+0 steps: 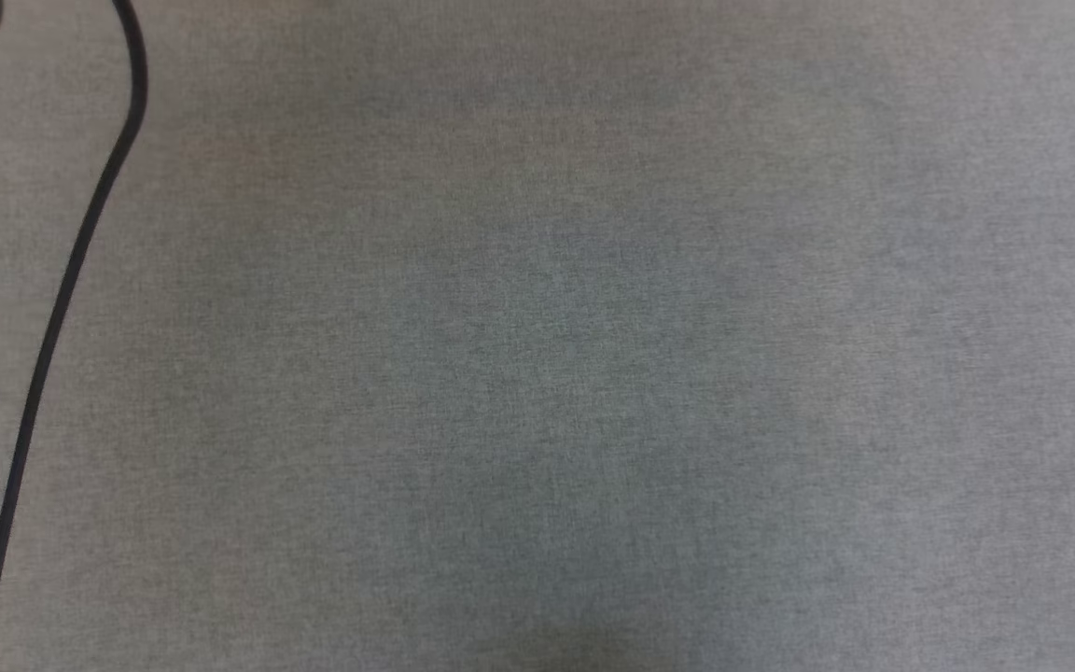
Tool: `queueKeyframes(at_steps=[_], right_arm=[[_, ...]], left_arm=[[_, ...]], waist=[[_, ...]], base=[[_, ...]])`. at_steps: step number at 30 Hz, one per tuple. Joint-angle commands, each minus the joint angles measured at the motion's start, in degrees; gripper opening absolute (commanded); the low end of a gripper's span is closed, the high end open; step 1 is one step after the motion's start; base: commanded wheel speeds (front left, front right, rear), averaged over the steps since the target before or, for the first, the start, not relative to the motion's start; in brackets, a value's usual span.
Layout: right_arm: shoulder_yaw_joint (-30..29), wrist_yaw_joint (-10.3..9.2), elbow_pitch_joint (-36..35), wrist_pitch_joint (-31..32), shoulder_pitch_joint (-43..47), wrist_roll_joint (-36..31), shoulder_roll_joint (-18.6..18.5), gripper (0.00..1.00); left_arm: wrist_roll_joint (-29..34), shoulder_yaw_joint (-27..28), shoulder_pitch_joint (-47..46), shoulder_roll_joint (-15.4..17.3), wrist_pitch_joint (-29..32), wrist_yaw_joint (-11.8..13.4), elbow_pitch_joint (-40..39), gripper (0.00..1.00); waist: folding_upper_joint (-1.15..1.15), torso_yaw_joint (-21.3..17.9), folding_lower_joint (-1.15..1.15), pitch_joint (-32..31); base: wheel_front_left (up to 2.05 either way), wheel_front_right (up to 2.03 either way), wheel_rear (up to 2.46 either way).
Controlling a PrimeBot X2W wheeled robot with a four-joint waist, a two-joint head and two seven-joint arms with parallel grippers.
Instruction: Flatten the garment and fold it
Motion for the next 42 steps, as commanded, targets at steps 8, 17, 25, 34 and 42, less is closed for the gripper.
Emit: queueKeyframes(at_steps=[8,17,25,34,42], right_arm=[[6.73,0.19,0.88,-4.56,6.02,4.95,-3.88,0.0],[11.17,0.19,-4.25,-13.85,26.74,14.64,-8.57,0.0],[12.23,0.19,-7.54,-19.9,51.72,19.46,-8.68,0.0],[9.53,0.19,-7.51,-20.98,71.96,16.76,-7.59,0.0],[7.03,0.19,-8.18,-17.81,83.81,9.68,-6.69,0.0]], left_arm=[[-2.95,0.05,7.44,-2.5,-5.11,-3.04,3.77,0.0],[-8.86,1.5,28.45,-4.59,-13.12,-6.37,0.21,0.0],[-15.31,3.89,60.95,-4.07,-13.37,-3.66,-11.53,0.0],[-20.86,3.59,92.56,-3.68,-7.7,2.6,-22.53,0.0],[-25.18,3.85,105.33,-3.29,-3.17,5.01,-24.04,0.0]], waist=[[0.0,2.69,-0.01,0.46],[0.0,5.8,-0.01,-8.71],[0.0,6.53,-0.01,-19.04],[0.0,7.59,-0.01,-23.81],[0.0,7.72,-0.01,-25.41]], base=[[0.0,0.0,0.0],[0.0,0.0,0.0],[0.0,0.0,0.0],[0.0,0.0,0.0],[0.0,0.0,0.0]])
